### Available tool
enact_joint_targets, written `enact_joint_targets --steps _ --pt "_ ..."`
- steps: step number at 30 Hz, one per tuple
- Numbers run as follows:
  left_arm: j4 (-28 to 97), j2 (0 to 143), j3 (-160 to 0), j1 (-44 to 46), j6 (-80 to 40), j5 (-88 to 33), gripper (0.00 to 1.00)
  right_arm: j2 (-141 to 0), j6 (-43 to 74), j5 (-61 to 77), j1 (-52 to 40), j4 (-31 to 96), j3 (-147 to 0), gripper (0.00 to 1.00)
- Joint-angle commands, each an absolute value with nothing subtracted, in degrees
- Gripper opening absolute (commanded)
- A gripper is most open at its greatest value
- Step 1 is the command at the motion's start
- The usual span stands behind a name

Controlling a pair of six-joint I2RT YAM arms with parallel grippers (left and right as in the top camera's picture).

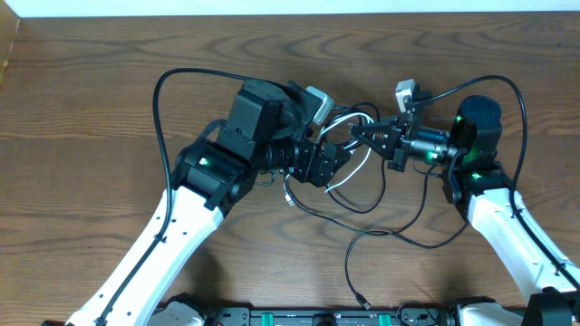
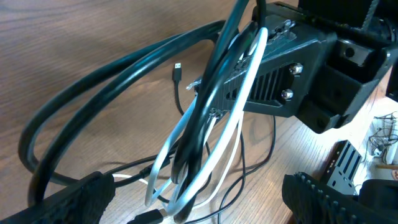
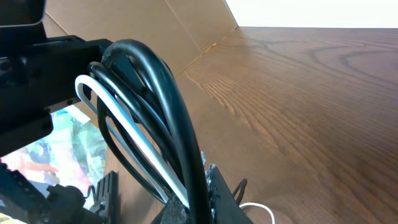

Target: Untangle cables

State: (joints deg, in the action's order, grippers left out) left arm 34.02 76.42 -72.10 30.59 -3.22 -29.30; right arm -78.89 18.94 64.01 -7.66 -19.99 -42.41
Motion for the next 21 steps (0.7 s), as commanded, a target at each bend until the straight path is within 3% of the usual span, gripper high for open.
enact_joint_targets --steps 1,11,21 --pt "33.98 77.1 -73.3 30.74 -3.75 -30.02 0.91 -78.76 19.7 65.49 -7.6 -20.21 -42.26 0.01" --pt "38.52 77.1 -73.3 30.72 -3.9 -31.79 0.91 -78.76 25.26 59.0 -7.44 -20.64 -42.26 0.01" --pt "37.21 77.1 -73.3 30.72 -11.42 -35.66 0.91 -78.76 37.93 57.52 -7.44 -23.81 -42.26 0.01"
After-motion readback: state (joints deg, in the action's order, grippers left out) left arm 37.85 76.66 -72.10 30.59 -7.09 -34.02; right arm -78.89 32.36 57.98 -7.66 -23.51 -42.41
